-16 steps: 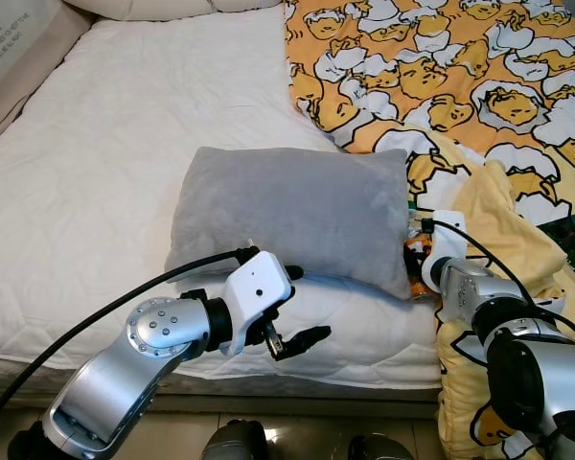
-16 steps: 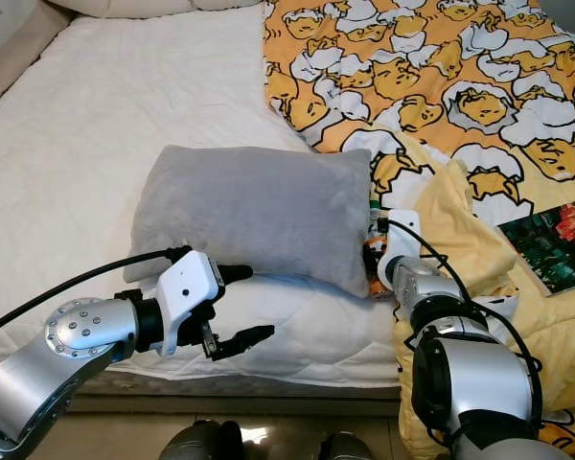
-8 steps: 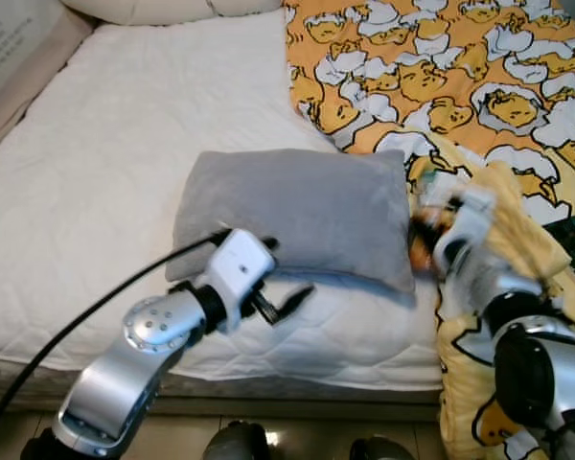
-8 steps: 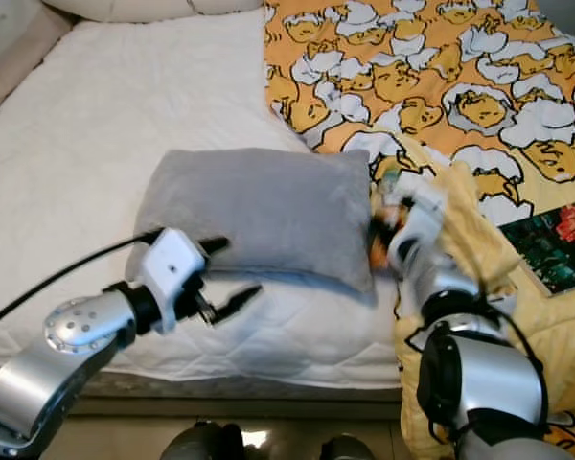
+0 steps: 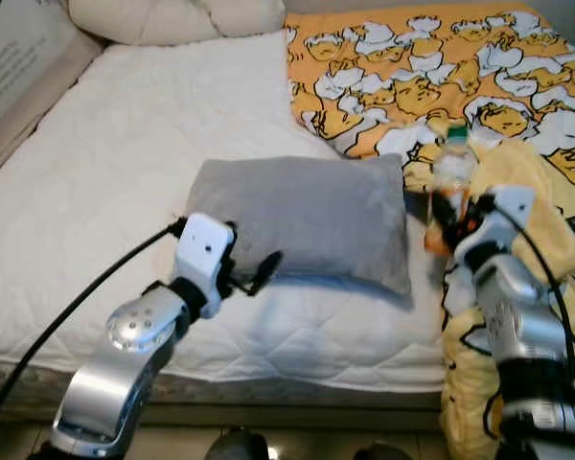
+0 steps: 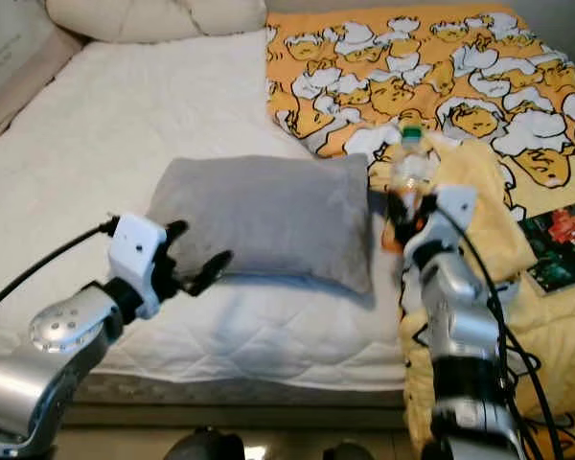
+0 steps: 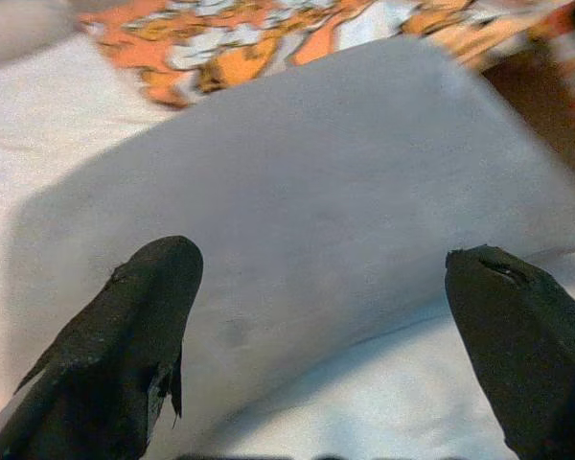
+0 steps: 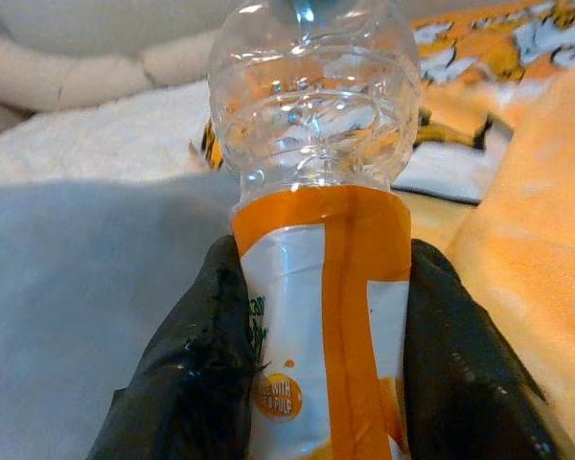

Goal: Clean up the room

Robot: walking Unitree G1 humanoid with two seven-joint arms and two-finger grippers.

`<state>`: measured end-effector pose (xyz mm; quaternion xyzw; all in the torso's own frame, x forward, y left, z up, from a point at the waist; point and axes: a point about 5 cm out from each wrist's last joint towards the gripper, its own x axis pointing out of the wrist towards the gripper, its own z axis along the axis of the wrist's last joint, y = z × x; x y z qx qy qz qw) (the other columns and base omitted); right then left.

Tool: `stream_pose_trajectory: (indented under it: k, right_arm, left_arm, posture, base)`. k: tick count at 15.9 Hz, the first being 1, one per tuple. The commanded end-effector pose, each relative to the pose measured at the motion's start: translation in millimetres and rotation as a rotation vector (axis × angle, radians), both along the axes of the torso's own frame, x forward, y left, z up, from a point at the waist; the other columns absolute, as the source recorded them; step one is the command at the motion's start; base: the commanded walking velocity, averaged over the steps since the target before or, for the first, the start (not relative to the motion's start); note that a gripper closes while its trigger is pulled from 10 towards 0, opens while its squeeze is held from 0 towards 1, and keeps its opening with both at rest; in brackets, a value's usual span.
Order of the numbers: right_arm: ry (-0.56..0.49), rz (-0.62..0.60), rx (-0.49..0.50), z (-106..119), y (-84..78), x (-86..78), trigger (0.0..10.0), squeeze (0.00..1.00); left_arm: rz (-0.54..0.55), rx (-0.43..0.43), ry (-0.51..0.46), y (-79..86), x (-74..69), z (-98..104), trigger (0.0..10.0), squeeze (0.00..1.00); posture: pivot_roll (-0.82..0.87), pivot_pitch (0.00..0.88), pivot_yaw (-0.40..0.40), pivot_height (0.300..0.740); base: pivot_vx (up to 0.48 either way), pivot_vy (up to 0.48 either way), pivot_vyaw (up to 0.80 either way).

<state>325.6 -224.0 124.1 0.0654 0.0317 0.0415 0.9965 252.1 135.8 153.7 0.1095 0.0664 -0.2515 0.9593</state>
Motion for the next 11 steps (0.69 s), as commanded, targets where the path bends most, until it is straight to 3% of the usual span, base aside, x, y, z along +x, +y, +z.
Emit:
stream_pose_trajectory:
  k: [1, 2, 4, 6, 11]
  right_arm:
    - [0.056, -0.004, -0.035, -2, 2.1, -1.8, 10.0, 0.0]
    - [0.238, -0.033, -0.135, -30, -5.0, -12.2, 10.0, 0.0]
    - [0.288, 0.012, -0.206, -38, -3.0, -22.6, 10.0, 0.0]
    - [0.277, 0.009, -0.338, -39, -3.6, -29.4, 10.0, 0.0]
    - [0.307, -0.045, -0.323, -50, -5.3, -24.1, 10.0, 0.0]
  left_arm:
    - [0.011, 0.045, 0.001, 1.0, -1.5, -6, 10.0, 0.01]
    - [0.016, 0.025, 0.024, -0.5, -2.0, -9, 10.0, 0.0]
    - [-0.006, 0.03, 0.029, -3.4, -3.5, -9, 10.0, 0.0]
    - [-0.007, 0.046, 0.022, -3.1, -5.9, -12, 10.0, 0.0]
    - [0.001, 0.047, 0.02, -3.3, -4.8, -12, 10.0, 0.0]
  posture:
    - [-0.08, 0.0, 0.094, 0.74]
    - [-0.09, 0.0, 0.098, 0.74]
    - [-0.08, 0.0, 0.098, 0.74]
    - [-0.08, 0.0, 0.096, 0.74]
    - [-0.08, 0.0, 0.098, 0.74]
  base:
    - [0.0, 0.0, 0.0]
    - [0.0, 0.0, 0.0]
    - [0.0, 0.0, 0.0]
    - [0.0, 0.0, 0.0]
    - [0.0, 0.0, 0.0]
